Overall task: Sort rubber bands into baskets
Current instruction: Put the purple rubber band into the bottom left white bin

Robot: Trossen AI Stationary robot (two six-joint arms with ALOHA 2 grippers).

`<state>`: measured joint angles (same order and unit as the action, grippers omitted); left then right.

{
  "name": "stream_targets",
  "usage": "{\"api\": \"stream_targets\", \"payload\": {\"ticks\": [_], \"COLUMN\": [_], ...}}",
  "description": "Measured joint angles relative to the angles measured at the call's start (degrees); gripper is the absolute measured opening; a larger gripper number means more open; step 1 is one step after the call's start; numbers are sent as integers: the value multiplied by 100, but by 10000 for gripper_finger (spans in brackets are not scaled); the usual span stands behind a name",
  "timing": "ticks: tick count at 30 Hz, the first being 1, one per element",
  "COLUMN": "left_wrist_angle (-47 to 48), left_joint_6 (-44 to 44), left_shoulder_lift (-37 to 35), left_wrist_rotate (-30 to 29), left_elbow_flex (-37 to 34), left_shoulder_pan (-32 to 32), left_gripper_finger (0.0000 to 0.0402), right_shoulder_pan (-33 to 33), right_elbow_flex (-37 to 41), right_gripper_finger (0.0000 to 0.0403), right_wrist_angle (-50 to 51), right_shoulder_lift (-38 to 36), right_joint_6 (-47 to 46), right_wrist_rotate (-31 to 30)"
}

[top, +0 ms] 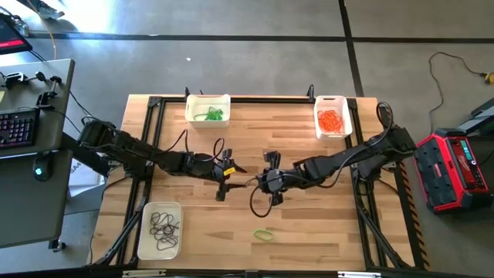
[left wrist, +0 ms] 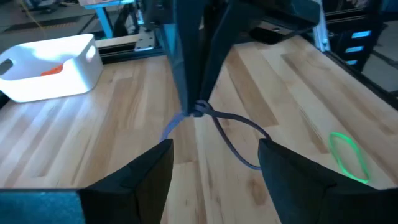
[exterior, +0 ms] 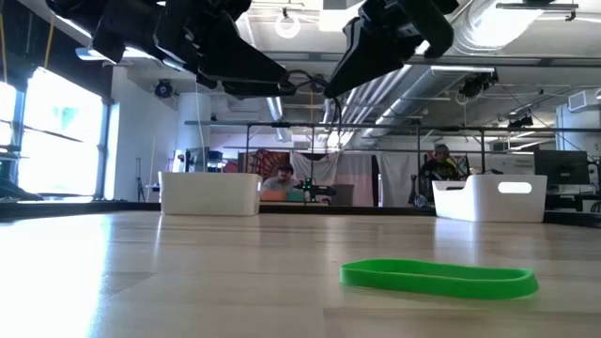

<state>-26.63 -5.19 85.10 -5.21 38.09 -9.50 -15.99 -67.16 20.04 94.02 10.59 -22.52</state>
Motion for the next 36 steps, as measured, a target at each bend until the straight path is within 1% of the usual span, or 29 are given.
{"api": "stream_targets", "payload": {"ticks": [4, 7, 13, 18, 20, 25, 28, 30, 34, 36], "left_wrist_angle": [71, 270, 245, 47, -38, -53, -47, -39, -39, -42], "left_joint_6": [0, 0, 41, 39, 9, -2, -73, -103, -103, -105], "left_shoulder_lift": [0, 0, 0, 0, 0, -4, -4, -4, -4, -4], "left_wrist_rotate": [28, -82, -214, -784, -892, -867, -1044, -1061, -1030, -908], "left_elbow_flex": [0, 2, 2, 2, 2, 2, 2, 2, 2, 2], "left_shoulder_pan": [-7, -7, -6, -4, -4, -4, -4, -2, 22, 22], "left_gripper_finger": [223, 223, 223, 223, 223, 223, 223, 223, 223, 223], "right_shoulder_pan": [0, 0, 0, 0, 0, 0, 0, -2, -4, -4], "right_elbow_flex": [0, 0, 0, 0, 0, 0, -1, 0, 0, 0], "right_gripper_finger": [0, 0, 0, 0, 0, 0, 0, 0, 0, 0], "right_wrist_angle": [12, 19, 20, 16, -15, -67, -101, -108, -108, -108], "right_shoulder_lift": [0, 0, 0, -2, -2, -2, -4, -4, -4, -4], "right_joint_6": [-2, -2, -2, -2, -2, 21, 23, 36, 42, 42], "right_wrist_rotate": [-144, -237, -247, -247, -245, -208, -136, -133, -129, -129]}}
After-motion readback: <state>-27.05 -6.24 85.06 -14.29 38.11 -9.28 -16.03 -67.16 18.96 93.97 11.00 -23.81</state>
